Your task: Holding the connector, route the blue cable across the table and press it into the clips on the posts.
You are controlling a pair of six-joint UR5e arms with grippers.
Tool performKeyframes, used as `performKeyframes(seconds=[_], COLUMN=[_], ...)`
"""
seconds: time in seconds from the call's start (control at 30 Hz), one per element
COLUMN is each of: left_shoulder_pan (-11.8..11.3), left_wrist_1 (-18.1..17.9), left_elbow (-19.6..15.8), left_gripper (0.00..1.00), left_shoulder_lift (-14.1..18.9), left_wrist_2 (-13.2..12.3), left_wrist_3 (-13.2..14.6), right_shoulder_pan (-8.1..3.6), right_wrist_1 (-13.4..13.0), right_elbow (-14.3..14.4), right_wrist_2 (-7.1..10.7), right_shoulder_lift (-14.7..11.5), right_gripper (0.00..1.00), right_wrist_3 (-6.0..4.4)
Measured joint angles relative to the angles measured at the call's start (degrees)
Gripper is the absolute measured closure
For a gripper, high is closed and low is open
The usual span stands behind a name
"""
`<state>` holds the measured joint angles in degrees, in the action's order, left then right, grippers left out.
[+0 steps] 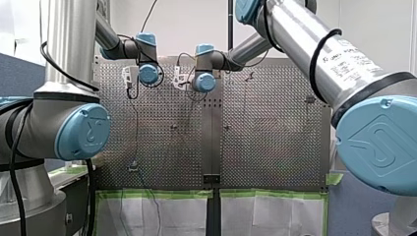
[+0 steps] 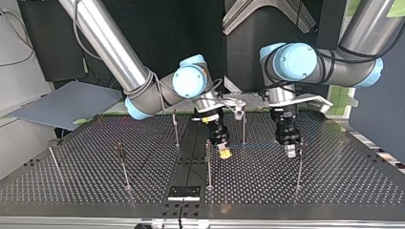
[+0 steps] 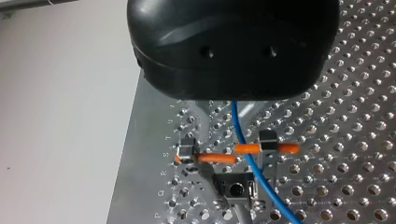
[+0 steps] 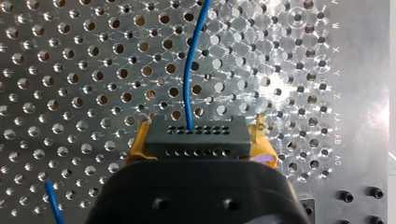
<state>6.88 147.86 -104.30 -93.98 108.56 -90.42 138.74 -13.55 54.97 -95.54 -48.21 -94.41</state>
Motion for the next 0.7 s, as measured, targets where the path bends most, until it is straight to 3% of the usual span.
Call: performKeyframes(seconds=[0.07, 0.47, 0.7], left_shoulder_pan=[0.03, 1.22, 2.0], left_wrist_1=[0.04, 1.36, -1.07], left_elbow=[0.0, -1.41, -4.61], left_gripper=[1.0, 1.0, 1.0], left_shoulder_lift=[0.0, 0.1, 0.1], left_wrist_2=[0.01, 0.38, 1.7], left_wrist_3=[-0.03, 1.36, 2.62], right_shoulder_pan=[0.0, -0.07, -0.39], right_wrist_1=[0.0, -0.13, -0.18], right_elbow=[0.01, 1.98, 4.09], right_wrist_2=[0.0, -0.21, -0.17], right_shoulder_lift=[0.01, 0.07, 0.07], right_gripper=[1.0, 1.0, 1.0], right_wrist_3=[0.0, 0.37, 0.45])
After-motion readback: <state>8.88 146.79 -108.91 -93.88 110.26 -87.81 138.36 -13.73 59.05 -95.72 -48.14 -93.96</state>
